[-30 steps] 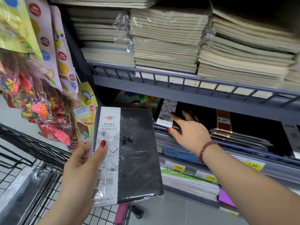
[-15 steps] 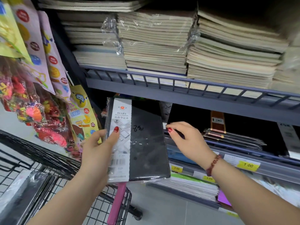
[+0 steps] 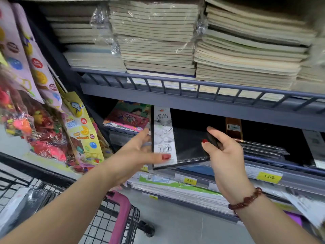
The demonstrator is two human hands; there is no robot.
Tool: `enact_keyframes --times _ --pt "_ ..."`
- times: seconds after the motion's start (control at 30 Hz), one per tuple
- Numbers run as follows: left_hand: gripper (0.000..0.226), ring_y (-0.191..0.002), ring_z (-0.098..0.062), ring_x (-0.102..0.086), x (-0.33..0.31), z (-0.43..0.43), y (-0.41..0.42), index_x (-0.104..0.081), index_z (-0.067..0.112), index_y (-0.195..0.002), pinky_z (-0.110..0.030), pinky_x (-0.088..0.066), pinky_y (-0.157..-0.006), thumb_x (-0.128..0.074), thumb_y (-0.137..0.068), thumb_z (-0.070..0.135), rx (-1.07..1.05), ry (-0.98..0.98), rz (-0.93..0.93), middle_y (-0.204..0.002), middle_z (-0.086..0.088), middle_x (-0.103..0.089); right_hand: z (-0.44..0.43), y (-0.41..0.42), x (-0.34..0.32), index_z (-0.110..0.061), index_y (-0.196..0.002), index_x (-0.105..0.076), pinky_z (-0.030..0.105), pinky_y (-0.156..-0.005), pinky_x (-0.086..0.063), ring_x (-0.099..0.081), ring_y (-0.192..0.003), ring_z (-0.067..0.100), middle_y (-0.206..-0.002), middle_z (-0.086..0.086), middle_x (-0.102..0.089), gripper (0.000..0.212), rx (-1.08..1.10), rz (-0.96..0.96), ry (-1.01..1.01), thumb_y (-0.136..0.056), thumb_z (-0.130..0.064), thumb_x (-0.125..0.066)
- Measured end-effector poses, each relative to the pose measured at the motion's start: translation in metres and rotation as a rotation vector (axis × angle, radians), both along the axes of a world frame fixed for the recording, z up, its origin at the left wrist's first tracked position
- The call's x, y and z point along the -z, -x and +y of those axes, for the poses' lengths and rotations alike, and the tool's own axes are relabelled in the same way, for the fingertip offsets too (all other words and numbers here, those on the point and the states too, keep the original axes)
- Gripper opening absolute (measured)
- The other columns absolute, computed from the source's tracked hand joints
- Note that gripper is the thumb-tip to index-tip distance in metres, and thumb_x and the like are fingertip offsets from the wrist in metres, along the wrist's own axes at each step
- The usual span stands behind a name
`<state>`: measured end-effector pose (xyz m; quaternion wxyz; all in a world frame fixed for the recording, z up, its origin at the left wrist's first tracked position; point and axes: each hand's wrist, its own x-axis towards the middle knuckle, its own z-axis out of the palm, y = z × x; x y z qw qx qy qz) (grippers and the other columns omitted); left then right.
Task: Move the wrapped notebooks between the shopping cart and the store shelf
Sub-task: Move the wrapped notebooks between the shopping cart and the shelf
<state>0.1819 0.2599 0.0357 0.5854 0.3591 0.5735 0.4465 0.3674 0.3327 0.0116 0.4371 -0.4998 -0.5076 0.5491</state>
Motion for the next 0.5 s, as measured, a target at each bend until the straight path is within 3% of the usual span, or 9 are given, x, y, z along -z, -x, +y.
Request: enact_keyframes --times 0.1,0.2,0.27,0.37,0.43,0.5 --pt "0.092 -0.112 -0.003 -0.061 0.016 -0.006 -0.004 -0.038 0.045 -0.129 -0.029 -0.052 -0.091 -0.083 -0.064 -0.002 0.137 -0.069 0.240 -0.118 0.017 -0.067 -0.006 0.003 0.003 -0.018 -0.126 -0.056 0.013 -0.100 -0.038 -0.050 -0.113 0.006 -0.122 -0.006 -0.052 0.040 0.022 -0.091 -0.078 -0.090 -0.001 -0.055" --pt "0.081 -0.113 -0.004 -0.061 0.027 -0.003 -0.002 -0.049 0.038 -0.127 -0.030 -0.052 -0.095 -0.083 -0.064 -0.002 -0.060 -0.144 0.363 -0.123 0.007 -0.065 -0.012 0.009 0.007 -0.010 -0.132 -0.051 -0.006 -0.083 -0.031 -0.046 -0.104 -0.001 -0.127 0.000 -0.044 0.042 0.007 -0.196 -0.145 -0.090 -0.003 -0.054" --pt "0.074 -0.114 -0.002 -0.059 0.030 0.002 0.002 -0.055 0.031 -0.123 -0.019 -0.050 -0.092 -0.080 -0.065 -0.007 -0.145 -0.206 0.397 -0.127 0.004 -0.061 -0.013 0.011 0.009 -0.008 -0.136 -0.045 -0.009 -0.080 -0.026 -0.043 -0.104 -0.005 -0.133 0.003 -0.038 0.049 -0.040 -0.285 -0.207 -0.089 -0.008 -0.058" --pt "0.061 -0.106 0.005 -0.061 0.027 0.015 0.013 -0.059 0.034 -0.104 -0.009 -0.047 -0.085 -0.079 -0.065 -0.009 -0.195 -0.233 0.448 -0.117 0.010 -0.062 -0.016 0.016 0.009 -0.016 -0.144 -0.032 -0.001 -0.096 -0.015 -0.024 -0.130 -0.001 -0.147 -0.005 -0.021 0.068 -0.169 -0.407 -0.227 -0.085 -0.024 -0.066" --pt "0.065 -0.112 -0.001 -0.059 0.028 0.027 0.018 -0.057 0.026 -0.118 -0.015 -0.045 -0.093 -0.082 -0.064 -0.002 -0.196 -0.189 0.519 -0.124 0.005 -0.058 -0.013 0.019 0.009 -0.017 -0.146 -0.029 0.001 -0.099 -0.010 -0.015 -0.139 0.005 -0.151 -0.004 -0.015 0.071 -0.183 -0.482 -0.248 -0.085 -0.026 -0.066" --pt "0.079 -0.124 -0.011 -0.050 0.027 0.037 0.019 -0.047 0.011 -0.135 -0.022 -0.041 -0.099 -0.083 -0.065 0.004 -0.170 -0.140 0.560 -0.130 0.003 -0.051 -0.006 0.022 0.010 -0.015 -0.144 -0.032 -0.008 -0.093 -0.004 -0.012 -0.142 0.010 -0.152 0.002 -0.016 0.066 -0.152 -0.547 -0.322 -0.087 -0.023 -0.064"
